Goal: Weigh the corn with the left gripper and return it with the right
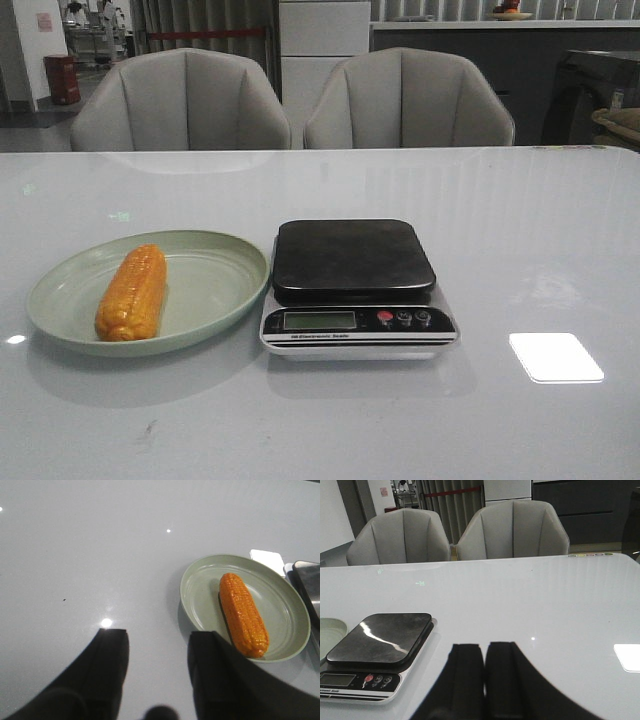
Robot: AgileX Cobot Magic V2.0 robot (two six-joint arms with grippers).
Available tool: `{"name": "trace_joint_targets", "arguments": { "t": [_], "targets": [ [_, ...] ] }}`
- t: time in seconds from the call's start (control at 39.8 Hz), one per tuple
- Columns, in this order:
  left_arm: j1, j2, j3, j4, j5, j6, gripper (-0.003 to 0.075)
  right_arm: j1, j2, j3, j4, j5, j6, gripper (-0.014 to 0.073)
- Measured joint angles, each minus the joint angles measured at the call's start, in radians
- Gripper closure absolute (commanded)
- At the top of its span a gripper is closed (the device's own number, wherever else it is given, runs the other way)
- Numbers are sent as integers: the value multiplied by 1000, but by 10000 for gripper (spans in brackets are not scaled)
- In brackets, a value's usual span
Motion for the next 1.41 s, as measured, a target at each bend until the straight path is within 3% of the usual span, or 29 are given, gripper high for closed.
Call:
{"name": "trace_joint_targets", "arguments": {
  "t": [0.15,0.43,0.78,1.03,1.41],
  "targets": [
    [-16,53,-44,24,12,0,188,0,0,0,0,0,0,435],
    [-157,271,-206,69,75,0,186,0,0,0,0,0,0,435],
    [-293,717,-392,33,72,-2,186,0,0,0,0,0,0,435],
    [-337,982,-505,-27,36,-3,186,0,0,0,0,0,0,435],
    [-343,1211,-596,-86,16,-3,186,0,0,0,0,0,0,435]
  ]
}}
